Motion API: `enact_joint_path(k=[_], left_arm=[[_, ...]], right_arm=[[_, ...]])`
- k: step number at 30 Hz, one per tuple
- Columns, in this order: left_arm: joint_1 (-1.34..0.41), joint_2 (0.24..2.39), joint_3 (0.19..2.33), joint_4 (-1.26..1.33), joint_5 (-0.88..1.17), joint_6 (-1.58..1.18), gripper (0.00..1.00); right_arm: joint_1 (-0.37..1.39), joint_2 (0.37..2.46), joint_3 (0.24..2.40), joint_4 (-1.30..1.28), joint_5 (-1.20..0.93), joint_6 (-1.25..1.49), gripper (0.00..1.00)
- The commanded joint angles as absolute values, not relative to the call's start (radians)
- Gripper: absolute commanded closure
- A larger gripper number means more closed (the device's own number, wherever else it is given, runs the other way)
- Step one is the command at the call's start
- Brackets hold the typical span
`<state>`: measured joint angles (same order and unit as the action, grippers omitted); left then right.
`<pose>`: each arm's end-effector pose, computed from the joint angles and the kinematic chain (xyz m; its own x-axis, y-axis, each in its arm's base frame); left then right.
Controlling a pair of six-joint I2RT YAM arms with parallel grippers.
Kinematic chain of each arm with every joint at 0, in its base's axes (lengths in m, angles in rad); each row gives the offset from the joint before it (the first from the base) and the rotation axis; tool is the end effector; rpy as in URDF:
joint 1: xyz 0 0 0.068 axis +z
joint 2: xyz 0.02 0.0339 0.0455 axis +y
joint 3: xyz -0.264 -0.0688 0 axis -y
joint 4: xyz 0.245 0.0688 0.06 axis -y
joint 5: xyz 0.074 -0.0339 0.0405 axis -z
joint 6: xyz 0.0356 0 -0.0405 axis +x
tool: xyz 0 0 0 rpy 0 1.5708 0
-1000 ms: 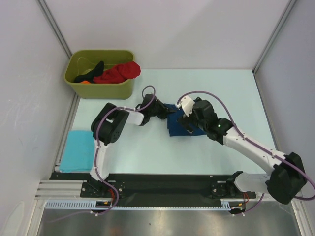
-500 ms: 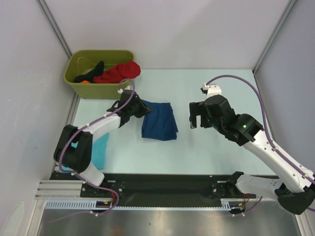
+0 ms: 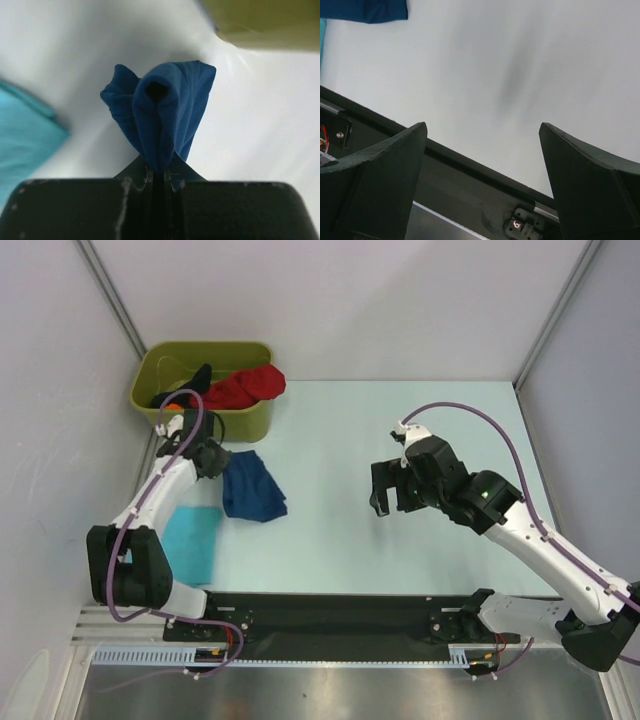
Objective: Fold and stack the t-shirts
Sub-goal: Neatly place the folded tshirt to the corner
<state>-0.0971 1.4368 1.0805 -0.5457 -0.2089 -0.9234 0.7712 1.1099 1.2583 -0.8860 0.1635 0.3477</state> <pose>0.3020 -0.0220 0.2605 -0.4445 -0.7407 -0.5037 -0.6429 0.6554 -0.3965 0.1595 0.1469 0.3721 -0.6583 -0.1710 -0.7331 -0.4010 0.9038 0.1493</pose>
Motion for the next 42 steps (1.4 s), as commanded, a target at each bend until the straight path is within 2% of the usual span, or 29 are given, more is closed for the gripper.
enact_joint_path(k=[1,4,10,22,42], left_arm=[[-0.043,1.45,1.199,-0.728,-0.299,-0.897,1.0],[0.026,1.45,1.25,-0.816,-0.354,-0.882,1.0],[0.156,1.422,1.269,-0.851,-0.341,-0.85,1.0],[0.308,1.39,1.336,-0.913,-0.334,-0.773,1.0],[0.388,1.321,1.342,-0.933,-0.333,-0.71,1.0]], right_arm=[[0.769,1.106,1.229,-0.796,0.077,0.354,0.0],[0.761,1.14,1.264,-0.801,0.06,0.325,0.0],[0.747,1.203,1.33,-0.813,0.054,0.269,0.0],[0.744,1.213,1.299,-0.793,0.028,0.302,0.0],[0.744,1.256,1.305,-0.782,-0.017,0.296,0.0]])
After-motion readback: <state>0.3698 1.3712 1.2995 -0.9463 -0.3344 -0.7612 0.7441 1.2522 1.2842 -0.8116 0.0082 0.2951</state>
